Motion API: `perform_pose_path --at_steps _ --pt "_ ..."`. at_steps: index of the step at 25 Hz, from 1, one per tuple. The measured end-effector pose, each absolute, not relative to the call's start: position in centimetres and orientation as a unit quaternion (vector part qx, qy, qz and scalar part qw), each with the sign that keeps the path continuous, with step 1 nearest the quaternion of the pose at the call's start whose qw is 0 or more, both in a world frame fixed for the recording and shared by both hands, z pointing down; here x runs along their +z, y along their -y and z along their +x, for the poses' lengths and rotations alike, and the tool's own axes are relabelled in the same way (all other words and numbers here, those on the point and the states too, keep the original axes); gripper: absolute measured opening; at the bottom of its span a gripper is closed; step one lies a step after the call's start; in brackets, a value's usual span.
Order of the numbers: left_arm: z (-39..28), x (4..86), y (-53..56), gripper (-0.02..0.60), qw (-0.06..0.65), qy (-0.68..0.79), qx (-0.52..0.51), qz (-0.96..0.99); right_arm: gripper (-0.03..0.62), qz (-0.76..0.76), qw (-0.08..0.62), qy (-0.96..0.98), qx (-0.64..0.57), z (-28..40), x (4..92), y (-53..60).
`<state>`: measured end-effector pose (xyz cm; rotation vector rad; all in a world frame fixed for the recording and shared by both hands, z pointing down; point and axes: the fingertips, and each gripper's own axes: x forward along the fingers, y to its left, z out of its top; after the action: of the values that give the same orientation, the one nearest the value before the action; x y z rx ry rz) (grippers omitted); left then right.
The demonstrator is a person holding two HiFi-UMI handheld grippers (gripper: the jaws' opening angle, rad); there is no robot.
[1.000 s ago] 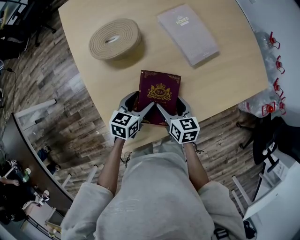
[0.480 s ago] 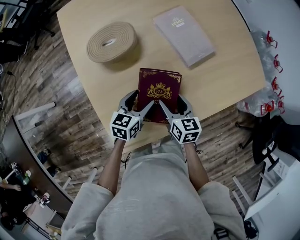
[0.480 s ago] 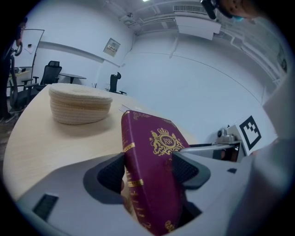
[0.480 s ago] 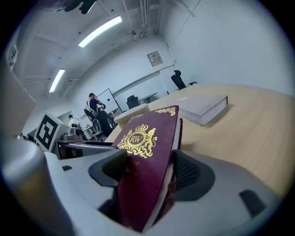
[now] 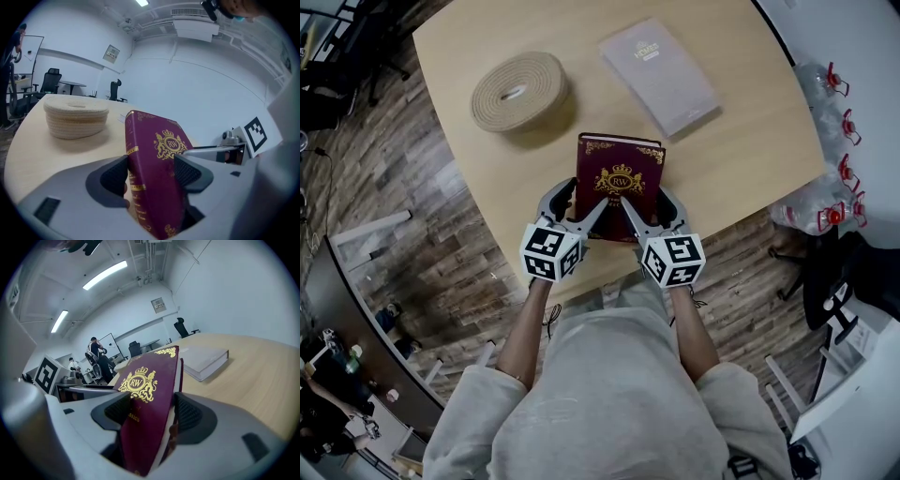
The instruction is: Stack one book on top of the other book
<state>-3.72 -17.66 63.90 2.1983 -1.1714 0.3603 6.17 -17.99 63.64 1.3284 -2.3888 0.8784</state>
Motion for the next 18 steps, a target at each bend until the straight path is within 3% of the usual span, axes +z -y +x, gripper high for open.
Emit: perform_pose_path --at_steps 18 --pt "-0.6 56.9 22.3 0.310 0.247 0.441 0.109 0.856 0.287 0.482 0.088 0.836 0.247 9.6 56.5 22.4"
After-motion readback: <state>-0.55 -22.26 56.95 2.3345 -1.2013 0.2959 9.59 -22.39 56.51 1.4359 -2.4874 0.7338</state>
